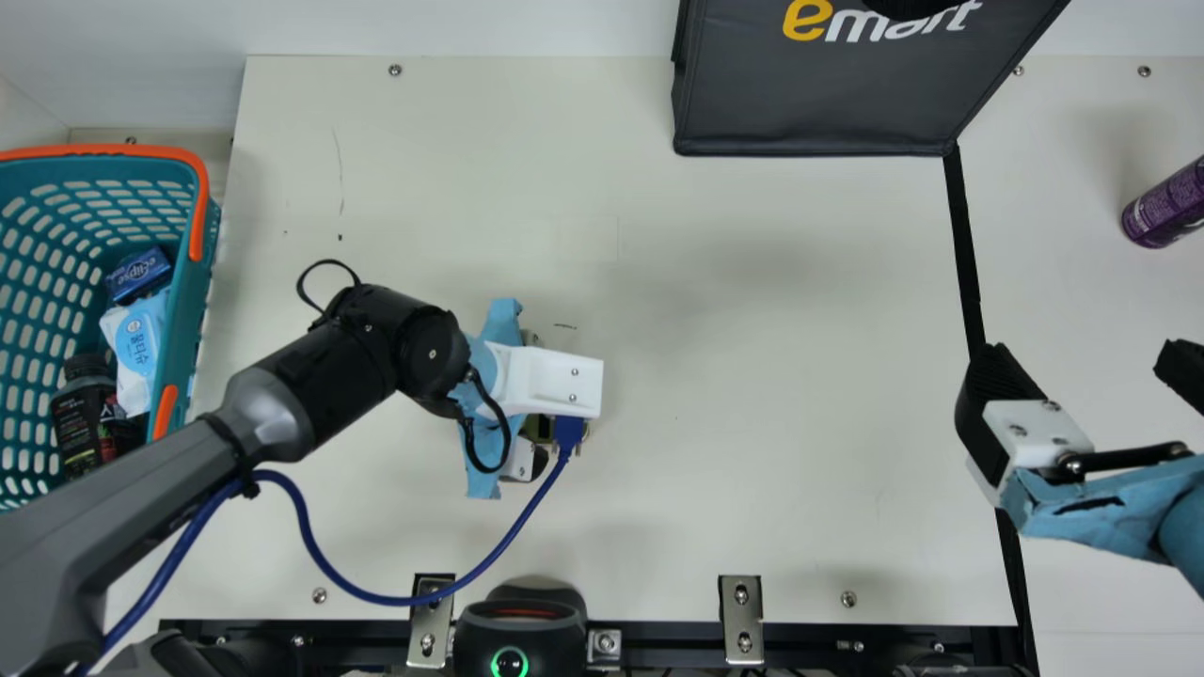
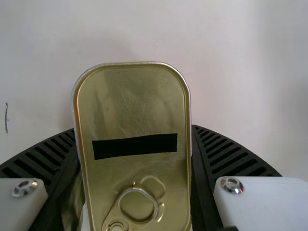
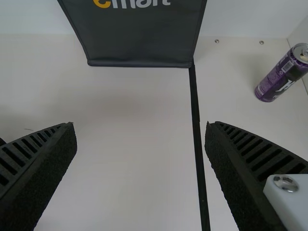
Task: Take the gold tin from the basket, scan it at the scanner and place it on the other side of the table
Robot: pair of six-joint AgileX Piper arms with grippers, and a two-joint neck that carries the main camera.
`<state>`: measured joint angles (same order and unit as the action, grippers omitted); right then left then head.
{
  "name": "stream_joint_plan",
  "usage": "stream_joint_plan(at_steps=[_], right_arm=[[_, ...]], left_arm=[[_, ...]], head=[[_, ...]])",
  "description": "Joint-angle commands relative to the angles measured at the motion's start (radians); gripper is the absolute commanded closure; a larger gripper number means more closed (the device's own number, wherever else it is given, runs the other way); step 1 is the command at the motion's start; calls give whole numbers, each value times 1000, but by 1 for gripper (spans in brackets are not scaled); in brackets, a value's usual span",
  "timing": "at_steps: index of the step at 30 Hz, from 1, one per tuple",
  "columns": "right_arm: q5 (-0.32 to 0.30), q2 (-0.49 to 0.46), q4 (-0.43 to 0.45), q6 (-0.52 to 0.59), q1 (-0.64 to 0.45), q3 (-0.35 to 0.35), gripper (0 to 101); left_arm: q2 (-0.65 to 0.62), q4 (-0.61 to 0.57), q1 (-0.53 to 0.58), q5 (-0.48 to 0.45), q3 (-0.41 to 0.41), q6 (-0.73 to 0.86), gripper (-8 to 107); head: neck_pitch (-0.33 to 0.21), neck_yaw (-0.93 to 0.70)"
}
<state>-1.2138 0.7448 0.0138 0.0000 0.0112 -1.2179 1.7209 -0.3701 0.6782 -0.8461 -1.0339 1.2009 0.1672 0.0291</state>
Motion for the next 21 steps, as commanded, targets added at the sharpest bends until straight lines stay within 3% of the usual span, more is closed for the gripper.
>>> stream_joint_plan(at_steps=[1, 21], right_arm=[[0, 0, 0, 0, 0, 0, 6], [-1, 0, 0, 0, 0, 0, 6]], left_arm=[[4, 1, -2, 9, 3, -6, 87], [-56, -2, 11, 28, 27, -74, 20]], head=[[-29, -2], [-29, -2]])
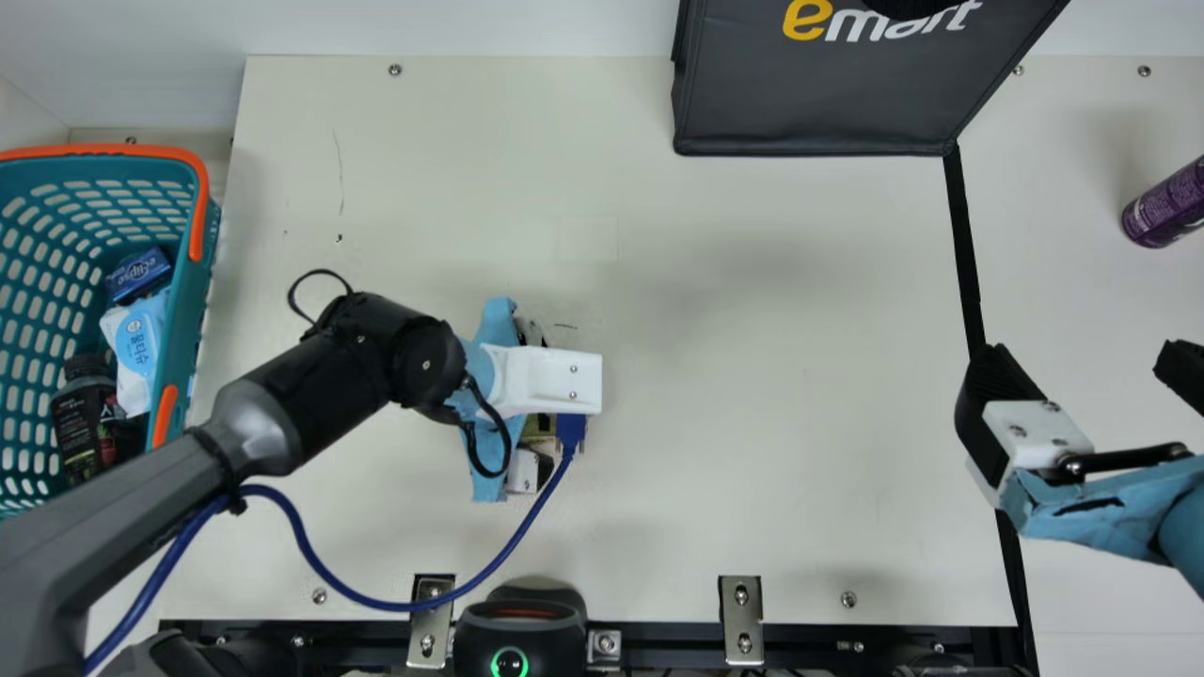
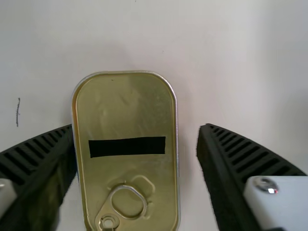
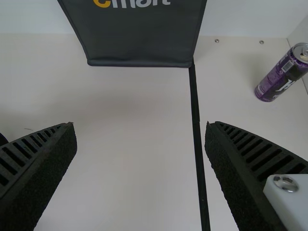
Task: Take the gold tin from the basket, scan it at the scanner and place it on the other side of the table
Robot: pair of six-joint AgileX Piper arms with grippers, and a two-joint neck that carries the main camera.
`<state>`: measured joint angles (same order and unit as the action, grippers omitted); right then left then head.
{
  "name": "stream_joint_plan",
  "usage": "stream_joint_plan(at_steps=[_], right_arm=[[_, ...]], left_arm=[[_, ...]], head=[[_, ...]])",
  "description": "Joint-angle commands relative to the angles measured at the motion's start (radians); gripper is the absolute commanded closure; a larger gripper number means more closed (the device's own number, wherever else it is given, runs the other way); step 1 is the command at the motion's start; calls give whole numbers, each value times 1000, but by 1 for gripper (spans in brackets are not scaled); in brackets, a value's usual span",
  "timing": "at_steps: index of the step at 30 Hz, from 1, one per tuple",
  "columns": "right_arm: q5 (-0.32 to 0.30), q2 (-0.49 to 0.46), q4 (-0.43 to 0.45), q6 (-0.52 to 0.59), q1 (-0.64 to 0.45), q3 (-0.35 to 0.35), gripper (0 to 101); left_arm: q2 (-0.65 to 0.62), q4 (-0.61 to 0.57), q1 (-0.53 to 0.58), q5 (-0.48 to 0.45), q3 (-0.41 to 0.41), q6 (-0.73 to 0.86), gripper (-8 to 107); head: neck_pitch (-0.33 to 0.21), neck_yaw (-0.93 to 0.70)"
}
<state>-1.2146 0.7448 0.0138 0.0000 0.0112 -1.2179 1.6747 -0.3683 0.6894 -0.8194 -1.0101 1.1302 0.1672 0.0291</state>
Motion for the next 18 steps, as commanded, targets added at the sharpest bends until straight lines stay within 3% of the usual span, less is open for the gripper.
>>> stream_joint_plan(at_steps=[1, 4, 11, 18], right_arm=[[0, 0, 0, 0, 0, 0, 6], [0, 0, 0, 0, 0, 0, 6], [0, 0, 0, 0, 0, 0, 6], [0, 0, 0, 0, 0, 0, 6]], left_arm=[[-21, -8, 1, 1, 6, -6, 17], [-63, -21, -1, -2, 18, -15, 9], [-211, -59, -35, -53, 56, -88, 9], [-374, -109, -138, -122, 87, -266, 9]], head=[[-29, -2], [-29, -2], [-29, -2], [-29, -2]])
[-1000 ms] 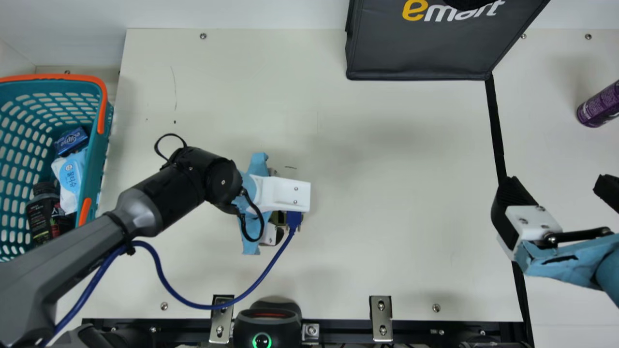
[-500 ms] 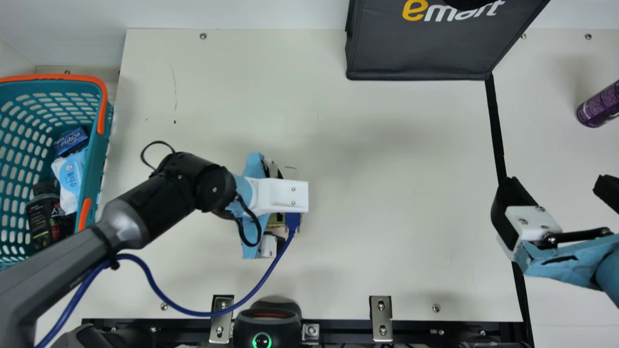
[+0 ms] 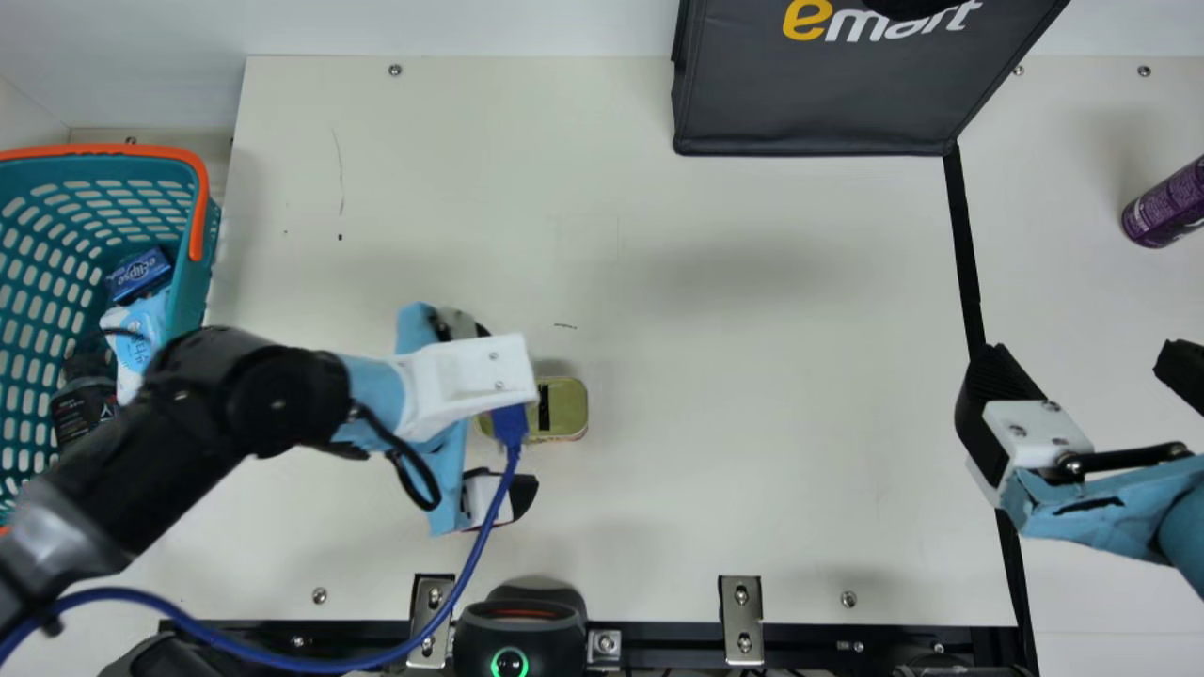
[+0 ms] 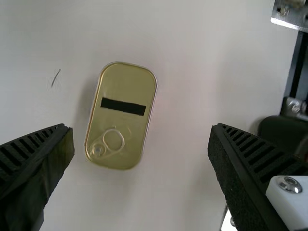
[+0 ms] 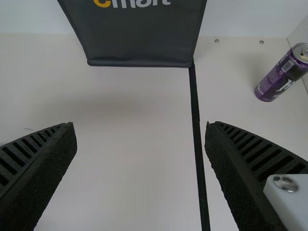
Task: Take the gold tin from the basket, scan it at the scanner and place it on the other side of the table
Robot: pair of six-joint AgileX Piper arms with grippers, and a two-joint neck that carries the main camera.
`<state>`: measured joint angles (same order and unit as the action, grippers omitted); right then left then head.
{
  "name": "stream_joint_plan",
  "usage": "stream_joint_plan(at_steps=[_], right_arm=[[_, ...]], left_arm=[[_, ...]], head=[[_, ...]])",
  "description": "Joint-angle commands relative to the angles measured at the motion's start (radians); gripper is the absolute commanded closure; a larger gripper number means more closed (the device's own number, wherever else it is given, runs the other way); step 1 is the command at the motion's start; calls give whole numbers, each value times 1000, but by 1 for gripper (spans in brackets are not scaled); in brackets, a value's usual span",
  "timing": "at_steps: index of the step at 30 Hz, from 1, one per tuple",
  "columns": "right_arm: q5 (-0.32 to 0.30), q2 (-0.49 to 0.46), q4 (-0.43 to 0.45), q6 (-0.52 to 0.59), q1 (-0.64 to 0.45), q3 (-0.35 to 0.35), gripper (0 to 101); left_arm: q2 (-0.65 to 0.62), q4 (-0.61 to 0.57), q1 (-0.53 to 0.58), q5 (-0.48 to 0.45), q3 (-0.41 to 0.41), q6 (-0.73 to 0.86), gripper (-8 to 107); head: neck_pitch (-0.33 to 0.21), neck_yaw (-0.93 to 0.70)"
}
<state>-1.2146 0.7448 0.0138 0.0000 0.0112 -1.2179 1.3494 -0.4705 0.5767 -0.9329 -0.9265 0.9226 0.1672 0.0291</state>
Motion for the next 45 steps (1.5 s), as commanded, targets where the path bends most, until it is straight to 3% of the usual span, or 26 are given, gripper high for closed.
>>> stream_joint_plan(at_steps=[1, 11, 20, 33, 34, 40, 45], right_arm=[[0, 0, 0, 0, 0, 0, 6], [0, 0, 0, 0, 0, 0, 6], [0, 0, 0, 0, 0, 0, 6], [0, 0, 0, 0, 0, 0, 6], [0, 0, 0, 0, 0, 0, 6], [2, 3, 0, 3, 4, 0, 6], [24, 63, 8, 24, 76, -3, 6]], left_arm=[[-73, -13, -44, -19, 6, -86, 9], [-296, 18, -235, -60, 16, -401, 9], [-432, 193, -350, -77, -16, -708, 9], [-496, 447, -408, -133, -75, -1099, 9], [-495, 418, -408, -129, -70, -1015, 9], [-495, 445, -408, -136, -75, -1099, 9], [-495, 445, -408, -136, -75, -1099, 9]], head=[[-29, -2], [-29, -2], [-29, -2], [-29, -2], [-29, -2], [-29, -2], [-29, -2]])
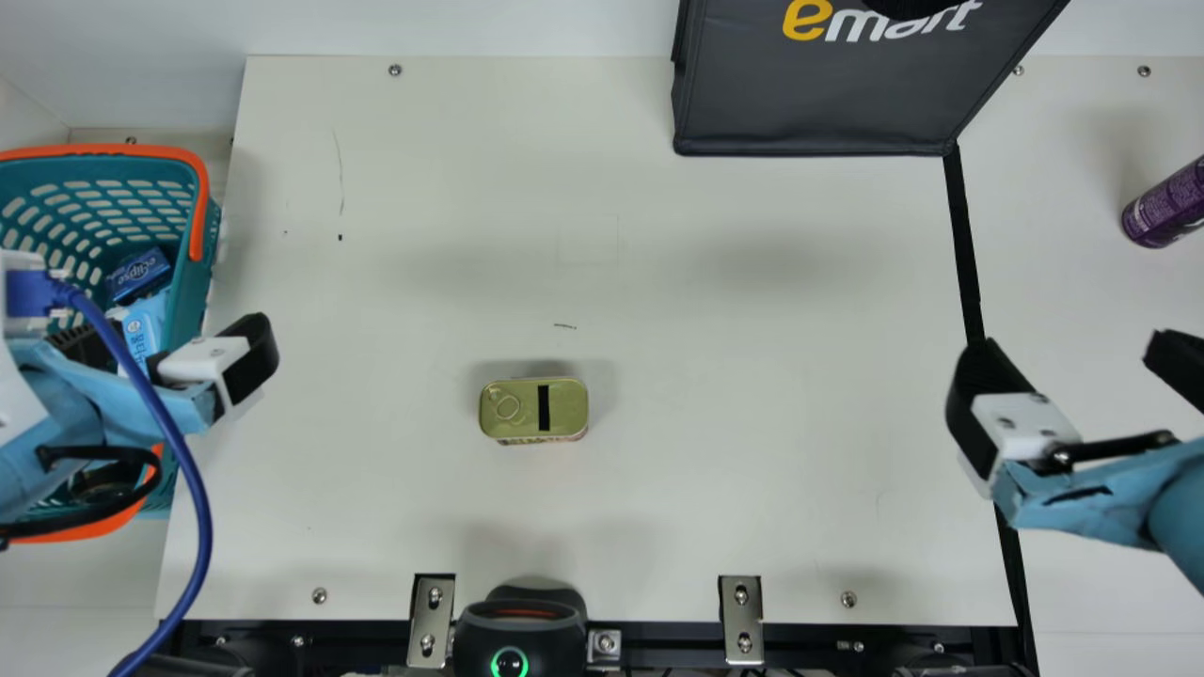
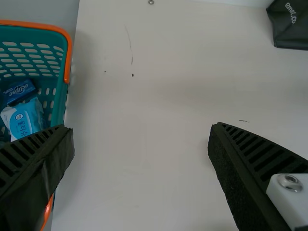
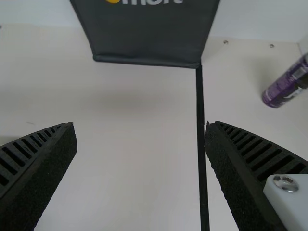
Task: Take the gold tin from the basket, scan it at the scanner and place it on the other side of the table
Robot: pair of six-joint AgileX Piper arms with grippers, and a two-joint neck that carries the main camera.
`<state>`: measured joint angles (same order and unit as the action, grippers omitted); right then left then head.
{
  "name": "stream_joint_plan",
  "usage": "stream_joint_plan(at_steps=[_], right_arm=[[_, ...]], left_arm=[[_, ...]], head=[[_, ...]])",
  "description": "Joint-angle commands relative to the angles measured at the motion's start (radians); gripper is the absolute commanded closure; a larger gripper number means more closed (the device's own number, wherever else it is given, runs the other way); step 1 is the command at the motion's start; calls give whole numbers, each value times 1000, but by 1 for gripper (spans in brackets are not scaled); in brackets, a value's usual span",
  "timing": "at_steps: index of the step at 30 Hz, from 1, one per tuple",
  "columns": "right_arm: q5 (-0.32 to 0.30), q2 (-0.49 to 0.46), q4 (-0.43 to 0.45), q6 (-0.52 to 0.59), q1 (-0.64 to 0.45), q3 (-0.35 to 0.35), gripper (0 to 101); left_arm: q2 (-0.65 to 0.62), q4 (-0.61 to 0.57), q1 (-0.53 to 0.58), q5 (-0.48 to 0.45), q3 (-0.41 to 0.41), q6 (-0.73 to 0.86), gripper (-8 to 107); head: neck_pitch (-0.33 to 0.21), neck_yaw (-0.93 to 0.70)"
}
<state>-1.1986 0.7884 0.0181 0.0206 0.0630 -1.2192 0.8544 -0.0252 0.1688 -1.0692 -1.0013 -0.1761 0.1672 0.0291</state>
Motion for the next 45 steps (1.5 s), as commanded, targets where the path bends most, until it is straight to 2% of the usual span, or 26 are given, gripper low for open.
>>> stream_joint_plan(at_steps=[1, 12, 25, 32, 45], right_arm=[[13, 34, 0, 14, 37, -1, 6], [51, 224, -90, 187, 167, -5, 6], [66, 404, -173, 415, 348, 2, 6], [89, 506, -185, 447, 466, -15, 6], [139, 673, -193, 418, 660, -76, 6]], left_arm=[[0, 0, 0, 0, 0, 0, 9], [0, 0, 0, 0, 0, 0, 9], [0, 0, 0, 0, 0, 0, 9], [0, 0, 0, 0, 0, 0, 9], [0, 0, 0, 0, 0, 0, 9]], head=[[-29, -2], [-29, -2], [-29, -2], [-29, -2], [-29, -2]])
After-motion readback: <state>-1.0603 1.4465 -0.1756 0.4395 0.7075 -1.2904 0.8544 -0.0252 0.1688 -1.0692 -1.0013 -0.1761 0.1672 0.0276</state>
